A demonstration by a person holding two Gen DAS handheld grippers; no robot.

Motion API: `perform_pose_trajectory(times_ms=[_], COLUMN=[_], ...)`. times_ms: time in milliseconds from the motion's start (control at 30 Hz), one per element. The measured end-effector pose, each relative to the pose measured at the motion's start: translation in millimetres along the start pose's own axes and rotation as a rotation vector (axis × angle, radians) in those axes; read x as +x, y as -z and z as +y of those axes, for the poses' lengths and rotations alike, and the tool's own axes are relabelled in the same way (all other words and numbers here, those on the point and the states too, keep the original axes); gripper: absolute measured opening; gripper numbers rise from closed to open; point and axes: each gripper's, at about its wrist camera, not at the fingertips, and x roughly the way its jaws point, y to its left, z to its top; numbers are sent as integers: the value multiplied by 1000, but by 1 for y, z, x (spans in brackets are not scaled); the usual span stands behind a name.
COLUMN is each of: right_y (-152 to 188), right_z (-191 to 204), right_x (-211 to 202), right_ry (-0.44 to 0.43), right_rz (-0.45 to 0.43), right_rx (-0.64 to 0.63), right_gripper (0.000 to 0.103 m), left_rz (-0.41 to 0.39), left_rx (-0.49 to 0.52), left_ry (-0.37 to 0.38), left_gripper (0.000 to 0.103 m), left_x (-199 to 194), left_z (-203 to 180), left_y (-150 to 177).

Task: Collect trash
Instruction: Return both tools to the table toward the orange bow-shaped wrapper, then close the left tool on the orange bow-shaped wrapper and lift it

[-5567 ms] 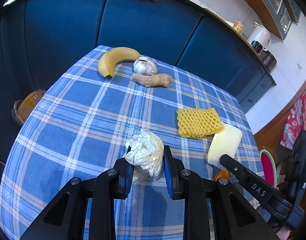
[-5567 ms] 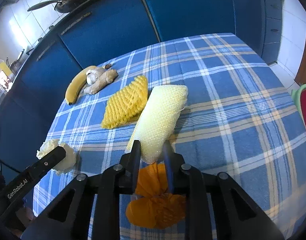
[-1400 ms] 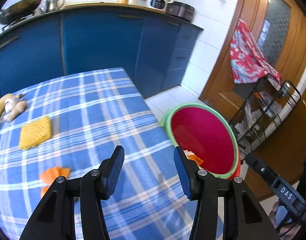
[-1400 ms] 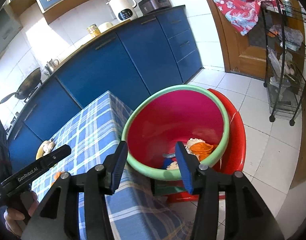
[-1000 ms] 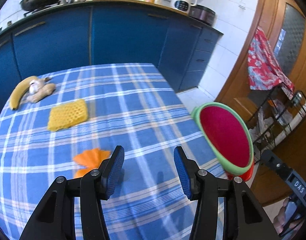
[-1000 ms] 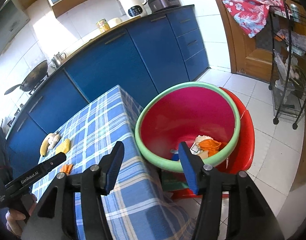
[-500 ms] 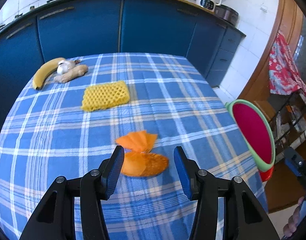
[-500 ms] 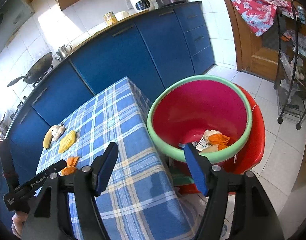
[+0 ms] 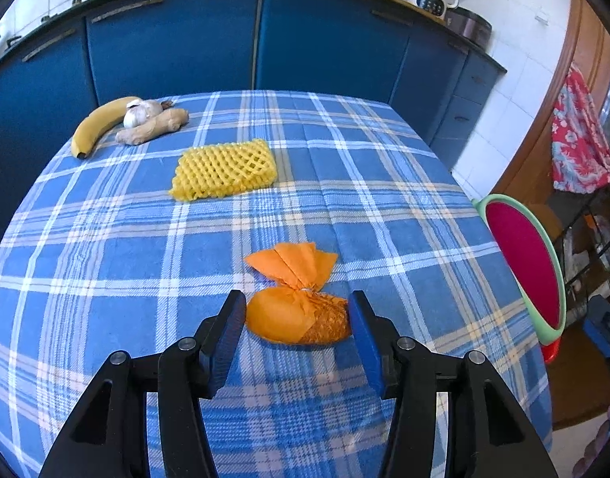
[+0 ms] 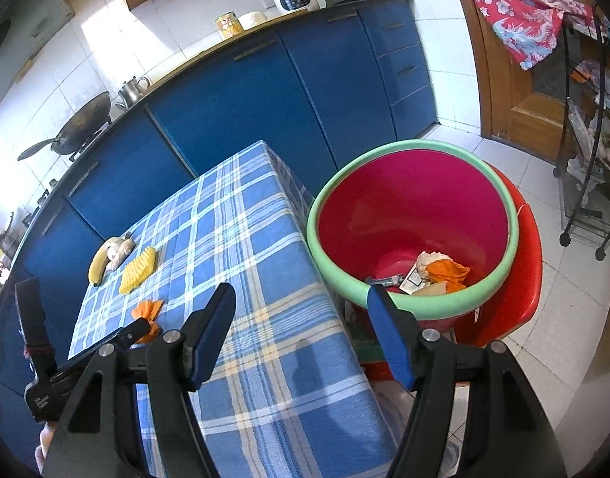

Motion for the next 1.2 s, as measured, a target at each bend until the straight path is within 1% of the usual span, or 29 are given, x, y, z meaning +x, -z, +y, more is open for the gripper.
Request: perform_pose_trajectory(times_ms=[133,367,567,667,800,1000,1200], right_y=[1,2,1,1,-1,-4,-6], right_z=[3,8,17,23,37,62,92], right_x=[1,3,5,4,4,8,16], right_ry=[-5,-11,-20,-24,-36,-69,-101], right_rz=[5,12,17,16,12,22,38], right_rx=[-7,-16,-34,-52,-80,-127,-180], right_gripper=[70,70,70,70,70,70,70], left_rz=[-5,-6,-5,-6,-34,-83,-140], left_rx=[-14,-16,-23,-31,-45,-85,-137], left_ry=[10,29,52,66,68,46,-9], left_gripper=[54,43,38,37,37,37,37], left_x=[5,7,3,-3,-15,-34,-52], left_z=[2,2,6,12,21,45,80], left_y=[1,2,3,3,-1,-12,-27])
